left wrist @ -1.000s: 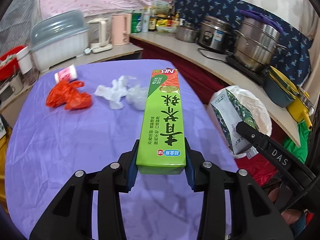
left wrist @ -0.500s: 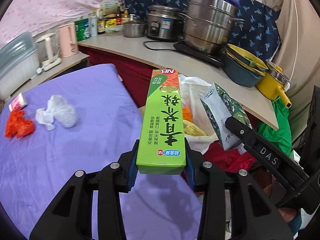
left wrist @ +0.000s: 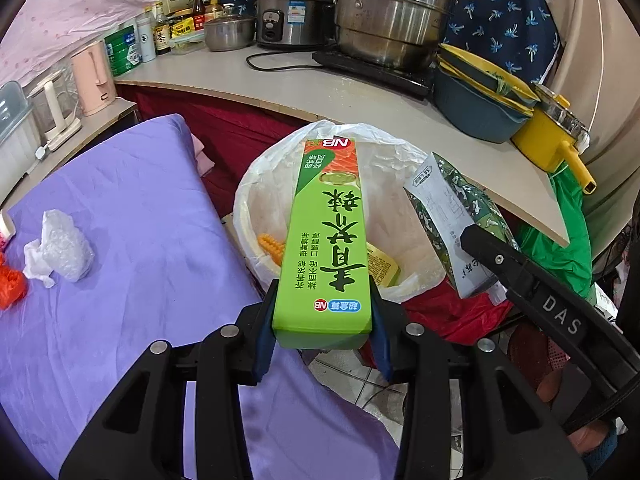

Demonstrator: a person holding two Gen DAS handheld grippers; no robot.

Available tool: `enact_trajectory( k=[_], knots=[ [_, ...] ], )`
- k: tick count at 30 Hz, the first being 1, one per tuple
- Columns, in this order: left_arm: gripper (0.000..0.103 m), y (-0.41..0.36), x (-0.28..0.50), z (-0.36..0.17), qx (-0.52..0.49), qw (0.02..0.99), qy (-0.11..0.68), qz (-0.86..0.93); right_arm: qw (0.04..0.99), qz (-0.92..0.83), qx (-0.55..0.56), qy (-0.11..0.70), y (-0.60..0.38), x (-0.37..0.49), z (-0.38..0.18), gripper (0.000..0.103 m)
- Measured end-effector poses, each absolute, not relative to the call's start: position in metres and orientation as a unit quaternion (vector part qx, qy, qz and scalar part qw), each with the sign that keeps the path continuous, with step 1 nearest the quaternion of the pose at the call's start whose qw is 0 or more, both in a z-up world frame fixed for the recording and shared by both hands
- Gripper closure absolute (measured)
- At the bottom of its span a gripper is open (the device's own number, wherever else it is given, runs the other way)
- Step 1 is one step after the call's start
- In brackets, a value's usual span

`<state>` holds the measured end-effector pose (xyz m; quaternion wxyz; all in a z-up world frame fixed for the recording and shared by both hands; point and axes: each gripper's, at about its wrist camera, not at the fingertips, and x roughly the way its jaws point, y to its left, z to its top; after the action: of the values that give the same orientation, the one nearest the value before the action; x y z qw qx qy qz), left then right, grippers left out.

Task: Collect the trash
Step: 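Carry the green box and milk carton over the trash bin, then open both tools to drop the box and carton into the bin, then move both tools back over the red bag and clear plastic bag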

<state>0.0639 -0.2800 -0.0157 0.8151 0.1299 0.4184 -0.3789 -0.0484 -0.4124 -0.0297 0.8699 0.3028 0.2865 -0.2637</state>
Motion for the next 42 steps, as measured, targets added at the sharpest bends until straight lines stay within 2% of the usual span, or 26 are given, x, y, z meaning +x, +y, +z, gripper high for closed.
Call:
enact_trajectory(
  k=[10,15,42],
  knots=[
    [0.064,-0.303,0.088,-0.026,0.121,0.812,0.431,-0.375,0.867,-0.263,0.305,0.294,-0.432,-0.027,-0.039,0.058],
    [0.051,-0.295,0.094,-0.014,0.107,0.832,0.412,-0.356,0.877,-0.261,0.293,0.278,-0.427,-0.027,-0.024,0.058],
    [0.05,-0.175,0.122,0.031,0.036,0.879,0.381,-0.283,0.916,-0.188,0.238,0.263,-0.331,0.0,0.03,0.056]
  ],
)
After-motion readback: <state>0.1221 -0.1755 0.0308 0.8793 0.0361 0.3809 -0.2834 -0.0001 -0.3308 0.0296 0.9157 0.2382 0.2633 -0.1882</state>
